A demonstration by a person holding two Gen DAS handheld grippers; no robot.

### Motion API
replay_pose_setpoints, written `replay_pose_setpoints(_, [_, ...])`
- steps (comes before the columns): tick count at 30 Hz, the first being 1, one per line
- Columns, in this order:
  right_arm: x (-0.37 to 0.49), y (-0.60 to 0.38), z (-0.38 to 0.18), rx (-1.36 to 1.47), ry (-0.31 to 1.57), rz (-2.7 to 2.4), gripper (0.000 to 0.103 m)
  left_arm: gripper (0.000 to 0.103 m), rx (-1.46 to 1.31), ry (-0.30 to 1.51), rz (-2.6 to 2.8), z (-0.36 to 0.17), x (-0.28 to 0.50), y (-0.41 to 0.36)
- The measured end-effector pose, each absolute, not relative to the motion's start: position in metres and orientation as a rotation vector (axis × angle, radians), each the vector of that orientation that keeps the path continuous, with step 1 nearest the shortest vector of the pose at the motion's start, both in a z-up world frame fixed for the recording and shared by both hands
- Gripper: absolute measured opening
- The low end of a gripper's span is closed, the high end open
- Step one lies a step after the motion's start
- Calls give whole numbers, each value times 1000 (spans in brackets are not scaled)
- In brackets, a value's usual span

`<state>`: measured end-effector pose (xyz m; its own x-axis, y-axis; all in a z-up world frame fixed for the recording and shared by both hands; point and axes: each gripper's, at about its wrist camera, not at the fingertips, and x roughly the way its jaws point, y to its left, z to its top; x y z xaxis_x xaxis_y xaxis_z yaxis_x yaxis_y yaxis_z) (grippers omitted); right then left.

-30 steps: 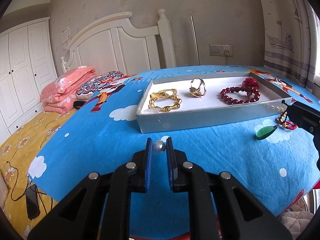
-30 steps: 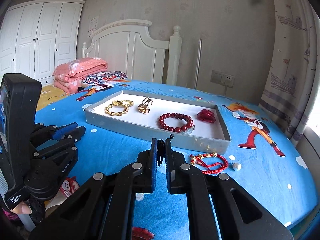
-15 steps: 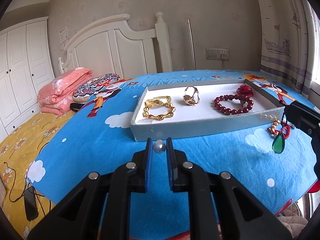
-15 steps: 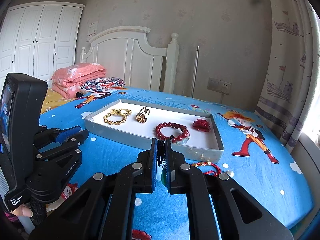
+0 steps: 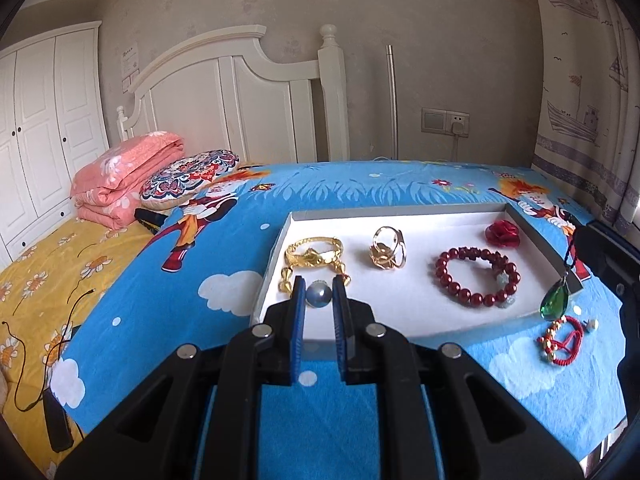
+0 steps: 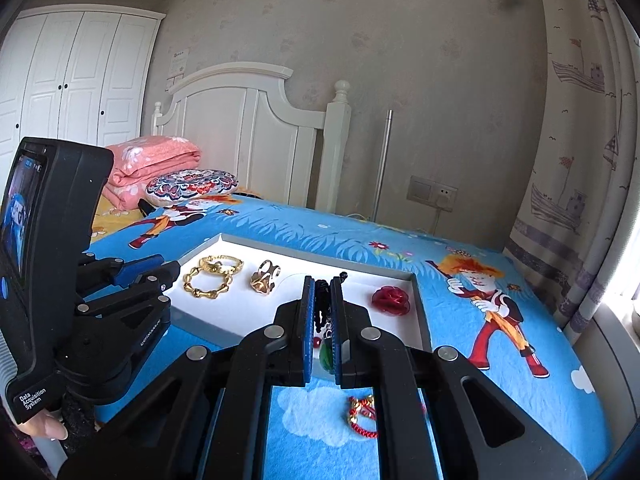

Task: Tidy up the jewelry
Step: 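Carry the pearl and green pendant with both tools over the tray, then open both tools to release the pearl and pendant in the tray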

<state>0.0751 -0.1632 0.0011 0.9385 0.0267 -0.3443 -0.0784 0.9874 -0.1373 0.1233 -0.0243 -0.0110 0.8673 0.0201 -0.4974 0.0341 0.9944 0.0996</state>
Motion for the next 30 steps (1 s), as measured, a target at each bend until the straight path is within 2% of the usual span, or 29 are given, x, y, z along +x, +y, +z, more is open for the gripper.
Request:
replay_pose_setpoints(14, [154, -165, 0, -188, 435, -10, 7, 13, 112, 601, 44, -5, 200, -40])
replay_pose_setpoints(26, [186, -165, -13, -202, 529, -19, 8, 14, 116, 657, 86, -19, 224, -34])
replay_pose_setpoints(27, [189, -165, -15, -201, 548, -20, 10, 16, 115, 660, 87, -20, 224, -33])
replay_pose_setpoints(28, [190, -166, -17, -202, 556, -26, 11, 23, 114, 664, 84, -20, 225, -33])
replay_pose_setpoints(29, [189, -167, -19, -200, 558, -29, 18, 29, 114, 665, 84, -21, 225, -33])
replay_pose_setpoints(30, [189, -168, -20, -194, 560, -29, 31, 48, 114, 661, 89, -21, 224, -32])
